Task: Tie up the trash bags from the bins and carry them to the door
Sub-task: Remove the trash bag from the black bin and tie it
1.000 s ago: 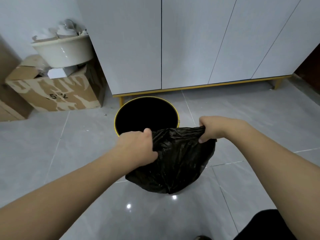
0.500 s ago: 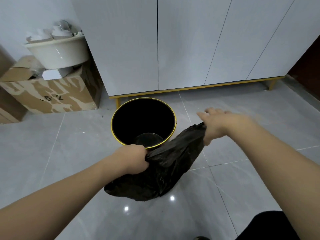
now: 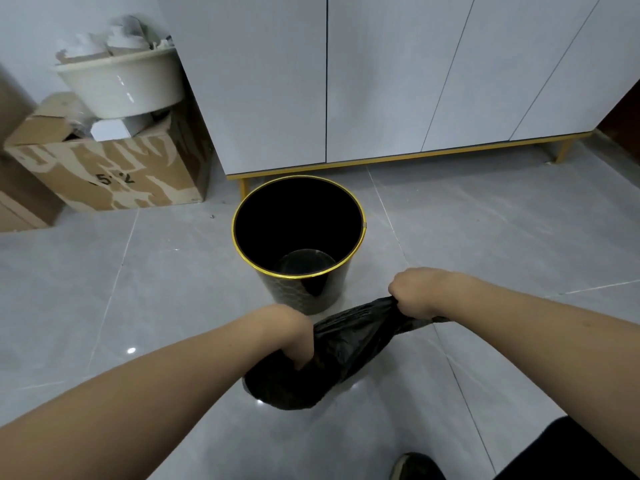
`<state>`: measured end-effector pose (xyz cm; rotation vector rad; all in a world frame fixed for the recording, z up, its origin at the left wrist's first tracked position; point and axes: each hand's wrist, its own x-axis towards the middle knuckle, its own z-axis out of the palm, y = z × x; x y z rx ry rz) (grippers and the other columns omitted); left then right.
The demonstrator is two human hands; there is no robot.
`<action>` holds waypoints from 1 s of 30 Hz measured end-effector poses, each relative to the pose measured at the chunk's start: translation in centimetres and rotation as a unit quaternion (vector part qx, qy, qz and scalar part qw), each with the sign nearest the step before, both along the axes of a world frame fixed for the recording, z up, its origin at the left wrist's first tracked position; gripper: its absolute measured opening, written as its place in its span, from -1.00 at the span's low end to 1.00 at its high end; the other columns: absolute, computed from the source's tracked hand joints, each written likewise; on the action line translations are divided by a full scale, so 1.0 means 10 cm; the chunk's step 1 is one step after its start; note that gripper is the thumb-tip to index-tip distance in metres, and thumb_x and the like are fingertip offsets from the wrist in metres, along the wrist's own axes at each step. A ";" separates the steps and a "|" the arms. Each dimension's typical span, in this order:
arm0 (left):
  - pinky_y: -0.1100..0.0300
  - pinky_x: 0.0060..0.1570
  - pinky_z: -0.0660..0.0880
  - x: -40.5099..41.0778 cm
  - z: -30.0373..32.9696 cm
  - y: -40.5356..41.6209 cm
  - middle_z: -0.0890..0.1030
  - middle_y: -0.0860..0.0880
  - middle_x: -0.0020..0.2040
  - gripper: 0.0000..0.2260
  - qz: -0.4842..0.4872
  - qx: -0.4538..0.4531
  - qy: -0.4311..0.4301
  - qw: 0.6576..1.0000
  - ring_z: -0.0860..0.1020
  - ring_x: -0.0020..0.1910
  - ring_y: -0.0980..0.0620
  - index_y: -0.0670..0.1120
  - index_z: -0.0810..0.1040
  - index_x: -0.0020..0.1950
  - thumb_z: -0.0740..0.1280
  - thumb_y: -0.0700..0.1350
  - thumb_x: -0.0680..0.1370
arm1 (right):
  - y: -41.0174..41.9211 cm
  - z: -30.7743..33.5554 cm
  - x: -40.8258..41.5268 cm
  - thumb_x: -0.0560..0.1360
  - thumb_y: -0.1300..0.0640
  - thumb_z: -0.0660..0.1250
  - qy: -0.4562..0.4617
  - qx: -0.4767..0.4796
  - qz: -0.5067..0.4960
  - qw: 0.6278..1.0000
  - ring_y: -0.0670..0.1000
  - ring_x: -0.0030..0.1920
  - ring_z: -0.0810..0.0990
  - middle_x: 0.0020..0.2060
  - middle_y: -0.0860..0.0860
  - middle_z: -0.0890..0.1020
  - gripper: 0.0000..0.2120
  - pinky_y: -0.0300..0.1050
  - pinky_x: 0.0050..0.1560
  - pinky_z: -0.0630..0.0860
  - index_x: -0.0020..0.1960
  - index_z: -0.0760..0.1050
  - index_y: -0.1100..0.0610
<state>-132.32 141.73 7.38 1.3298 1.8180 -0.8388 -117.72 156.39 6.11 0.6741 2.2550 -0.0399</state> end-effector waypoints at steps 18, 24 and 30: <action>0.18 -0.13 0.40 -0.25 -0.19 -0.22 0.53 -0.10 -0.06 -0.65 0.150 -0.037 -0.034 0.987 0.46 -0.16 -0.05 -0.11 0.51 0.07 0.18 0.14 0.53 | -0.30 0.07 -0.19 0.53 -0.07 0.34 -0.303 -0.030 0.001 0.952 0.07 -0.04 0.51 0.06 0.05 0.64 -0.65 -0.12 0.00 0.42 0.20 0.58 0.12; 0.25 -0.34 0.26 -0.12 -0.16 -0.08 0.66 -0.25 0.05 -0.67 0.066 -0.182 -0.025 0.981 0.24 -0.46 0.02 -0.27 0.55 0.25 0.12 -0.11 0.65 | 0.13 -0.03 -0.21 0.56 0.12 0.22 -0.175 -0.048 -0.087 0.980 0.08 -0.16 0.51 -0.09 0.04 0.62 -0.73 -0.12 -0.07 0.41 0.04 0.69 0.11; 0.24 -0.50 0.44 -0.13 -0.58 0.06 0.58 -0.10 -0.45 -0.75 0.478 0.057 -0.233 0.845 0.51 -0.57 0.00 -0.22 0.46 -0.15 0.03 -0.23 0.60 | 0.56 -0.38 0.28 0.55 0.06 0.30 -0.036 -0.254 -0.352 0.900 -0.01 -0.39 0.44 -0.39 0.02 0.50 -0.71 -0.21 -0.33 0.37 -0.32 0.51 0.13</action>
